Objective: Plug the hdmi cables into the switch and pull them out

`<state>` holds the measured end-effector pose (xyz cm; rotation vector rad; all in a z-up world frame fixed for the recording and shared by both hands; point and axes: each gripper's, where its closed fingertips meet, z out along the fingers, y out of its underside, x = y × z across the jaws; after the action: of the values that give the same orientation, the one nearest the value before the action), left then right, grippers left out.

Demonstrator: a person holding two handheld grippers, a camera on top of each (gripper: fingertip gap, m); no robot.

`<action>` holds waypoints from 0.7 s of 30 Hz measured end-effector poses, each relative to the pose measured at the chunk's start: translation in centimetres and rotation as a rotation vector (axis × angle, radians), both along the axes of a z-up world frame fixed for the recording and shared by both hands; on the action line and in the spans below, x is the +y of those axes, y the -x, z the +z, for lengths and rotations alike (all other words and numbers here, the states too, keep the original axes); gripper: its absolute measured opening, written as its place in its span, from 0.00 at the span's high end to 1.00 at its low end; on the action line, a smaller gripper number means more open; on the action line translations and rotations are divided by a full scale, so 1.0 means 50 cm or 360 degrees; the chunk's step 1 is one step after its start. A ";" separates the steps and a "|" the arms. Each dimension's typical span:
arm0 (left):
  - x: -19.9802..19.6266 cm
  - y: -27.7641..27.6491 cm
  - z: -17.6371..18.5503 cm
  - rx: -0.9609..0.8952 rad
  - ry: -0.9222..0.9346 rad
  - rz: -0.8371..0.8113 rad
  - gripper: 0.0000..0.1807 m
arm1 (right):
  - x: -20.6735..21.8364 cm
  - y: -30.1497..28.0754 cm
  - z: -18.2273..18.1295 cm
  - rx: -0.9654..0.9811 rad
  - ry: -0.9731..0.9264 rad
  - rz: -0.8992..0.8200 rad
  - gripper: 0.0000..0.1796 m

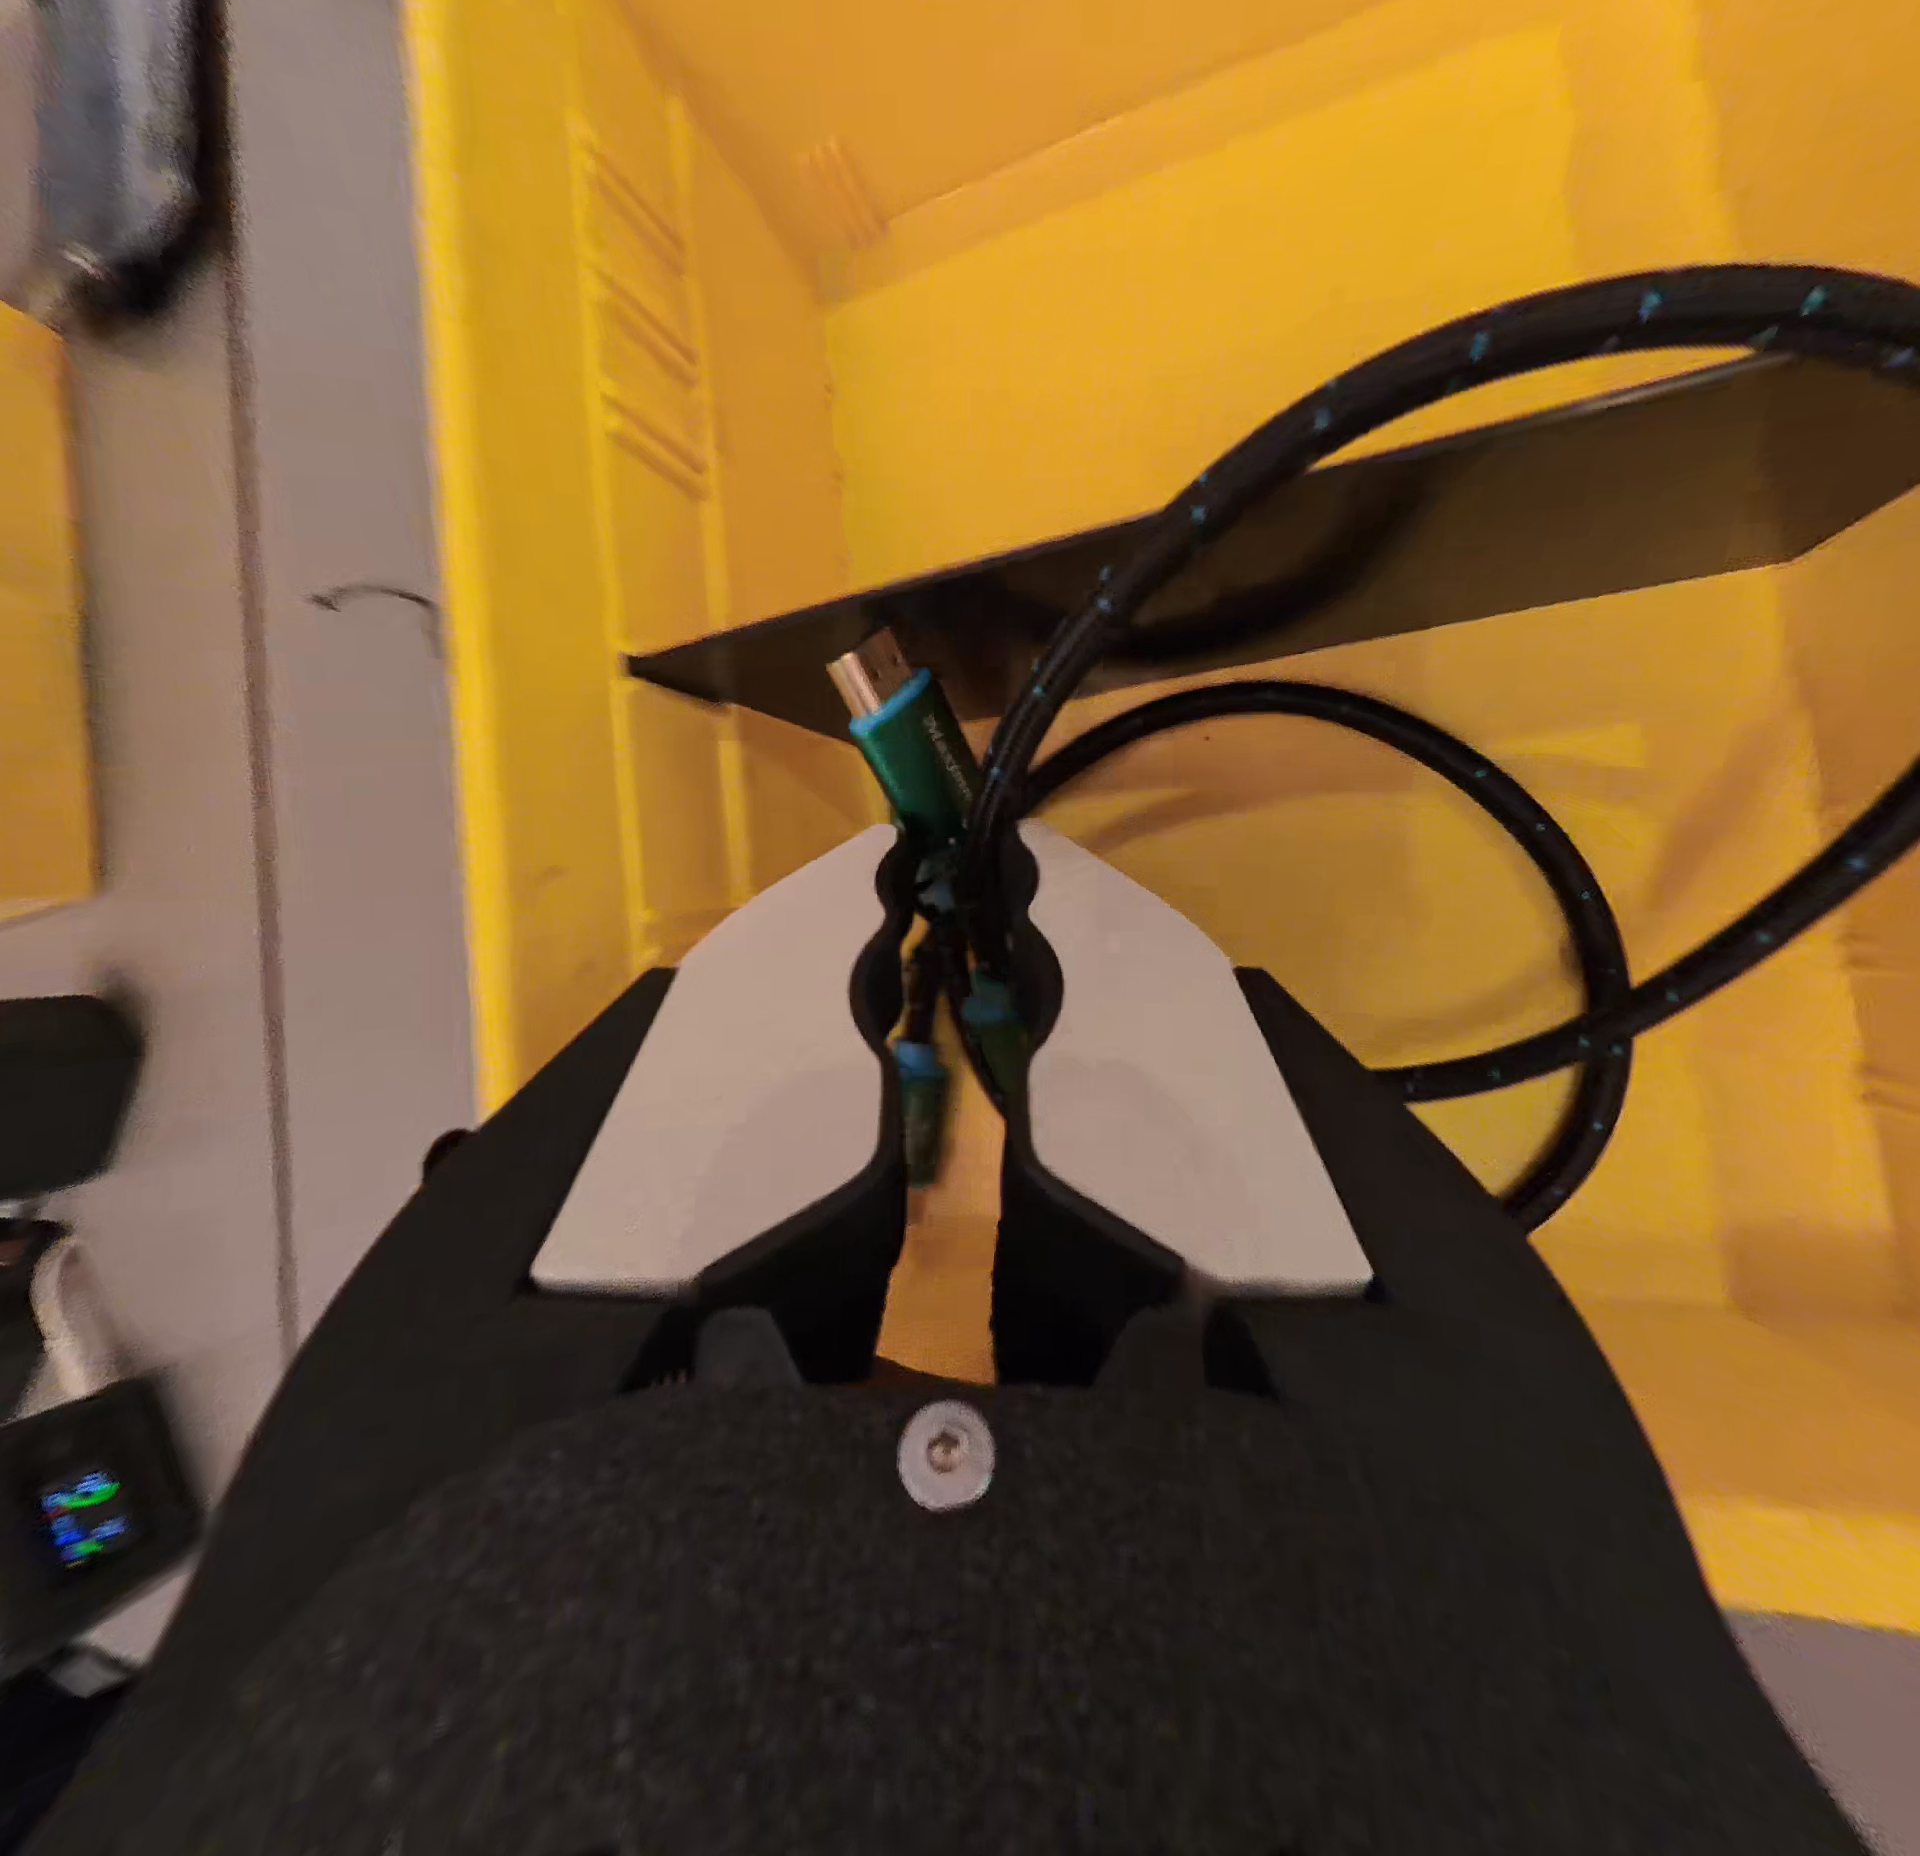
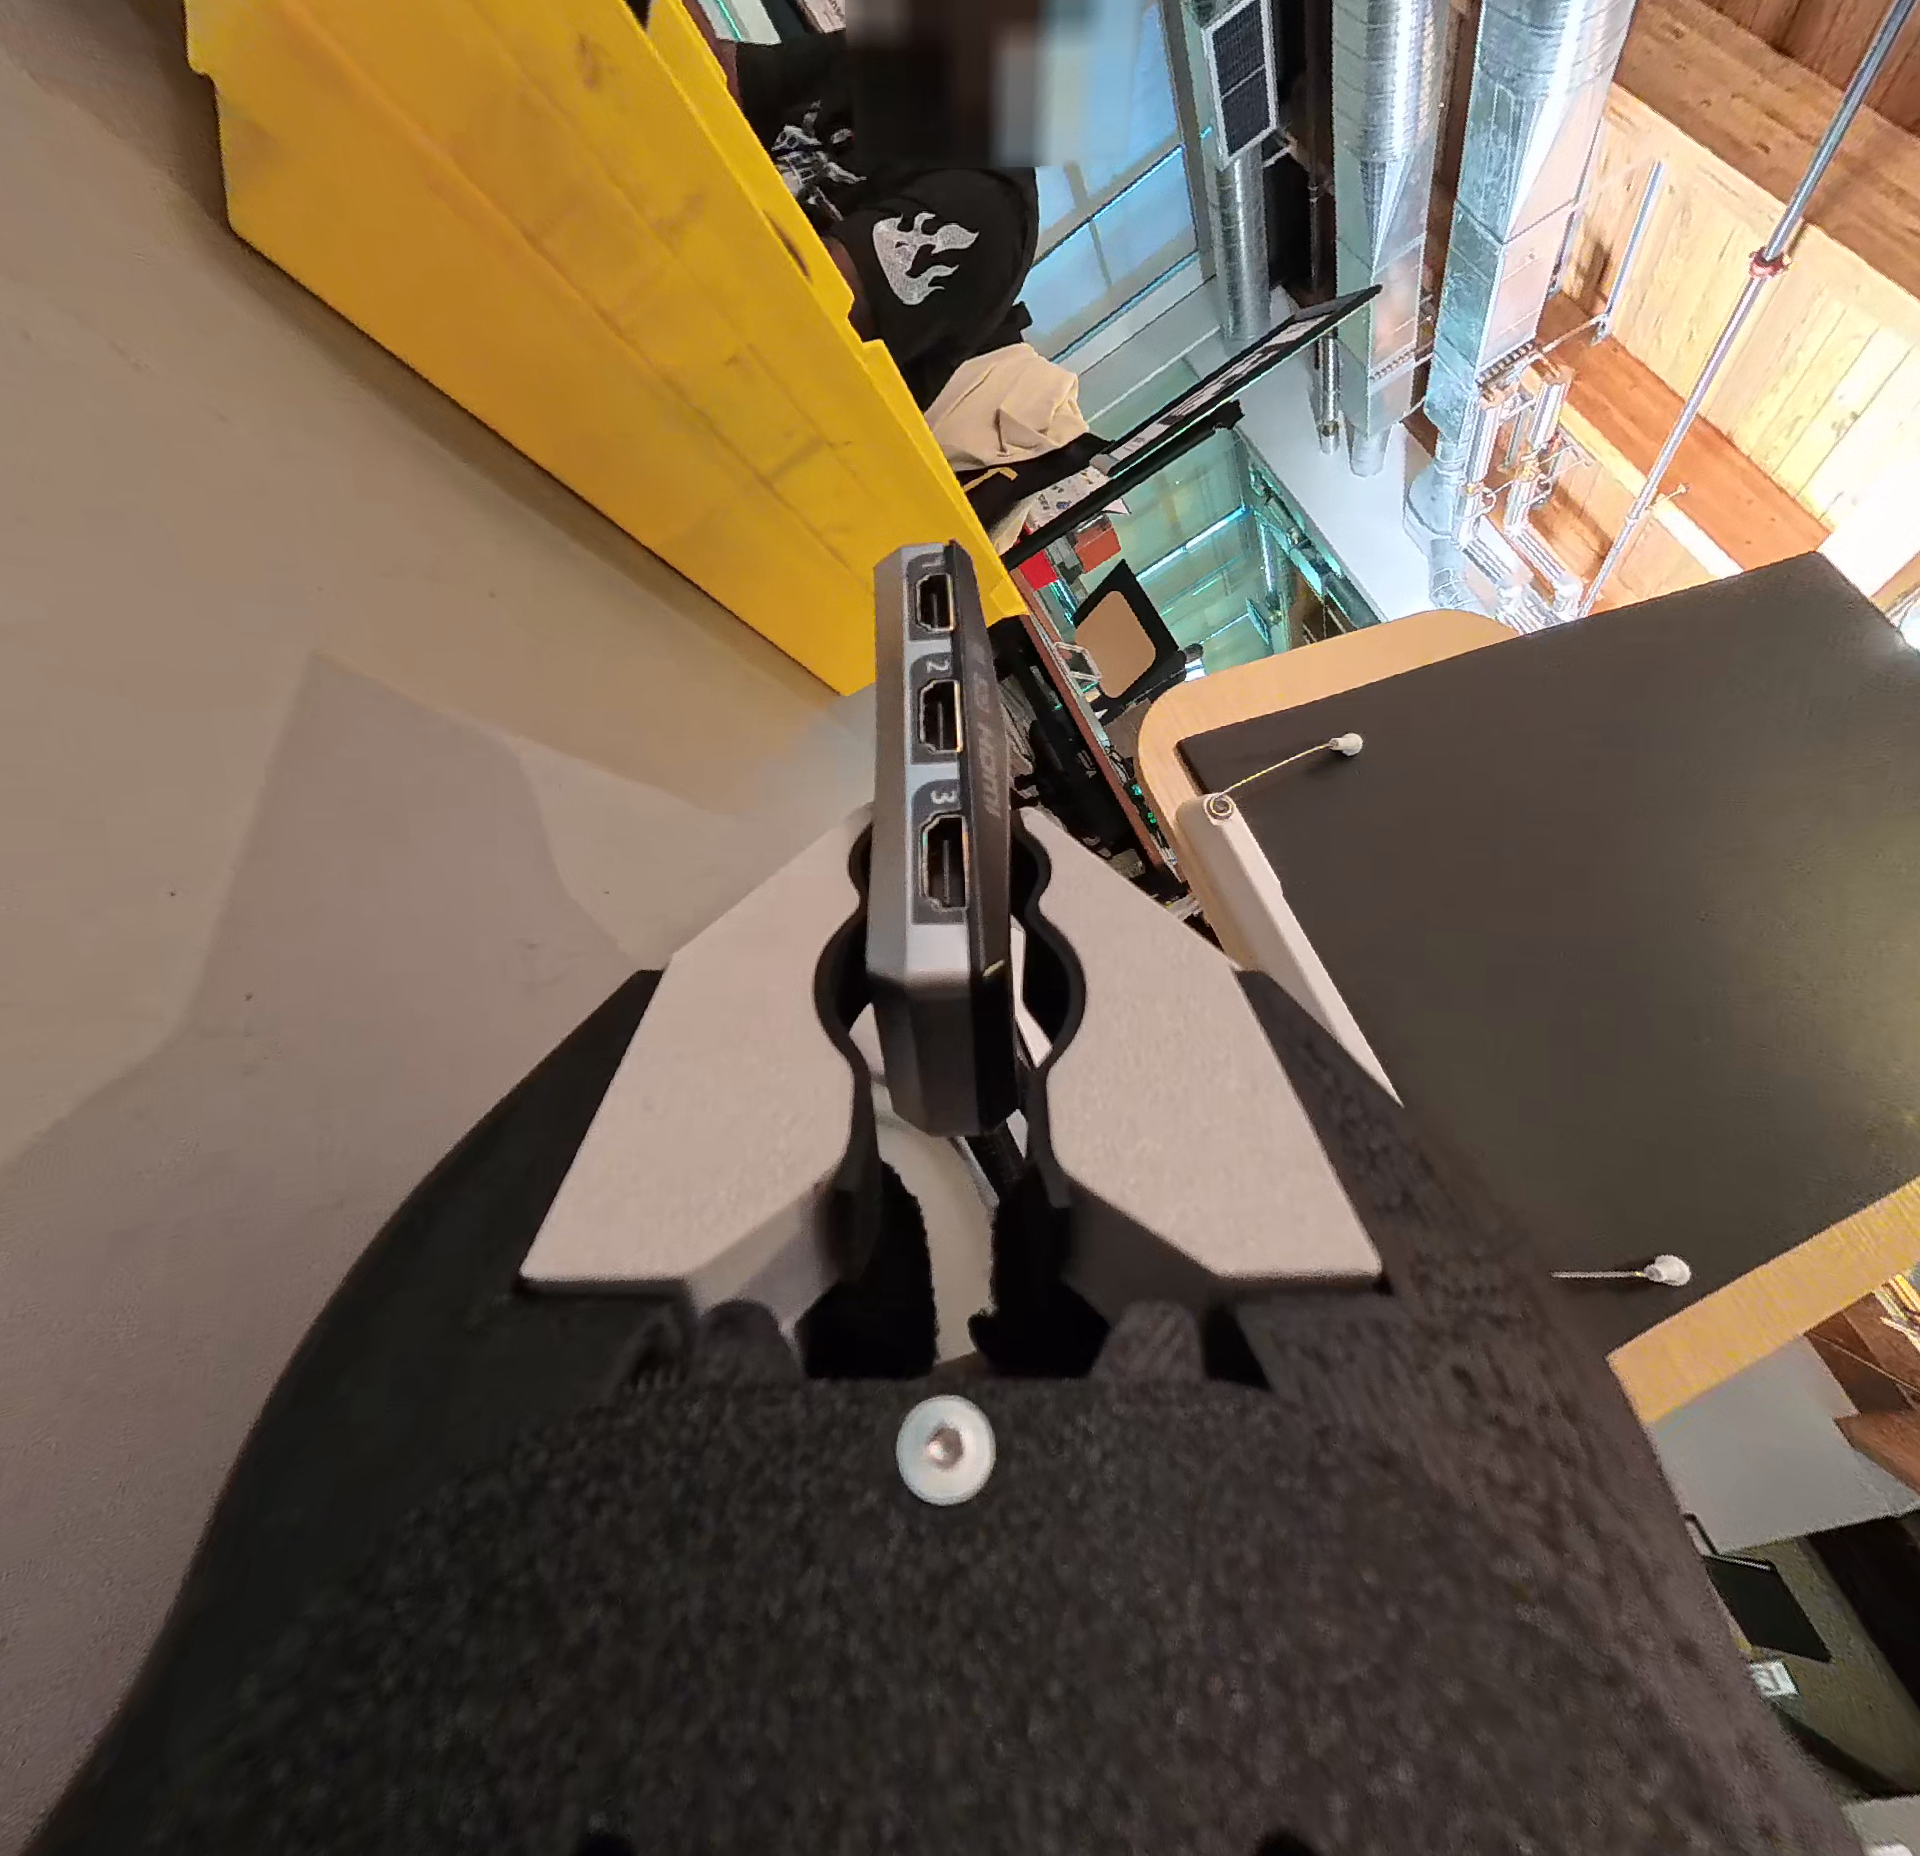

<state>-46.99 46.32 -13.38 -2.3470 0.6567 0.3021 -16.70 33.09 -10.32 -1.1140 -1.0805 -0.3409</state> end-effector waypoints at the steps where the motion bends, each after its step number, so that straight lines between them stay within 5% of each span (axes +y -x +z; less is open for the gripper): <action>1: -0.002 0.004 0.034 0.0037 -0.0090 -0.0015 0.92 | 0.000 0.000 0.000 0.0000 -0.0001 0.0000 0.88; 5: -0.041 0.012 0.244 0.0243 -0.0562 -0.0125 0.92 | 0.001 0.001 -0.001 -0.0002 0.0001 0.0000 0.88; 9: -0.180 -0.087 0.367 0.0645 -0.0827 -0.0791 0.92 | 0.002 -0.003 0.003 0.0021 0.0004 -0.0006 0.88; 12: -0.346 -0.205 0.281 0.0541 -0.0536 -0.1410 0.92 | 0.005 -0.007 0.006 0.0051 0.0017 -0.0011 0.88; 16: -0.511 -0.298 0.083 0.0418 -0.0022 -0.1778 0.92 | 0.007 -0.007 0.003 0.0041 0.0021 -0.0014 0.88; 18: -0.509 -0.294 0.017 0.0583 0.0049 -0.1742 0.92 | 0.006 -0.006 0.001 0.0031 0.0021 -0.0015 0.88; 21: -0.404 -0.244 0.065 0.1006 -0.0275 -0.1395 0.92 | 0.006 -0.006 0.001 0.0029 0.0023 -0.0015 0.88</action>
<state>-34.77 26.11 -10.14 -1.5701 1.7795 0.6531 -16.40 33.38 -10.27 -1.1335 -1.0634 -0.3302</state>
